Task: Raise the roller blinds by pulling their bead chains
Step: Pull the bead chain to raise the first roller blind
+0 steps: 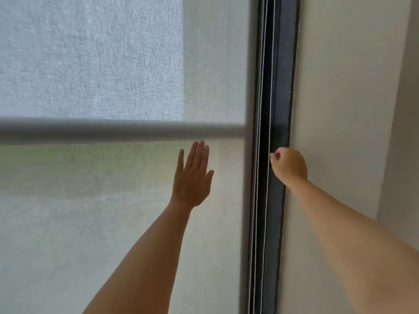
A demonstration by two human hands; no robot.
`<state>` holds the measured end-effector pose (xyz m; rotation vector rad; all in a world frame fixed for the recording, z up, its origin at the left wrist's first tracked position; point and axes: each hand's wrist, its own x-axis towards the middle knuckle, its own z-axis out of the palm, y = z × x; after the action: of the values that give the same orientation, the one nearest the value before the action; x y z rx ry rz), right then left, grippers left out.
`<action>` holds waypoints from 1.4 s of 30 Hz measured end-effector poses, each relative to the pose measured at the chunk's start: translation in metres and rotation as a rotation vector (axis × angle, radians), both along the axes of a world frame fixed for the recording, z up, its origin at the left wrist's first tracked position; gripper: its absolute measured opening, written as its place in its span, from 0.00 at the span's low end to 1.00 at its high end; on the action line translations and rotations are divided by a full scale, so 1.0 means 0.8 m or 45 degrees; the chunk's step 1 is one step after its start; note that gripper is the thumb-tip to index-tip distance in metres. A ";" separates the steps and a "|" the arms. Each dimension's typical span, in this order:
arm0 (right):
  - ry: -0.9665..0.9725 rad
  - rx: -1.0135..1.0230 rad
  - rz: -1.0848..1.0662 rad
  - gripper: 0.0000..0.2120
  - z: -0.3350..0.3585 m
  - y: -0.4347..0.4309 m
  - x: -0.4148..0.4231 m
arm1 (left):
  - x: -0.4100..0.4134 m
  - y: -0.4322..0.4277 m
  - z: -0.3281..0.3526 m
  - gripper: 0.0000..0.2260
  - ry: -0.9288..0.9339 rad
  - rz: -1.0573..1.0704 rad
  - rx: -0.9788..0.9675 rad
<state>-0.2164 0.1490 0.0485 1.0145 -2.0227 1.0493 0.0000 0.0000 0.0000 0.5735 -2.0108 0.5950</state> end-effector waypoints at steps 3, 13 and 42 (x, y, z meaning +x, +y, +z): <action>-0.196 -0.008 0.060 0.12 -0.007 -0.022 -0.002 | -0.014 0.003 -0.025 0.28 -0.008 -0.026 0.076; -0.435 -0.109 0.225 0.18 -0.034 -0.063 -0.019 | -0.091 0.012 -0.104 0.22 -0.021 -0.256 0.436; -0.960 -0.818 1.416 0.08 0.028 0.013 0.035 | -0.093 0.133 0.055 0.18 1.076 -1.317 0.853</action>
<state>-0.1885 0.1593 0.0710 1.5078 -1.2349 2.7616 -0.0745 0.1062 0.0439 0.0468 -1.3500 -0.8475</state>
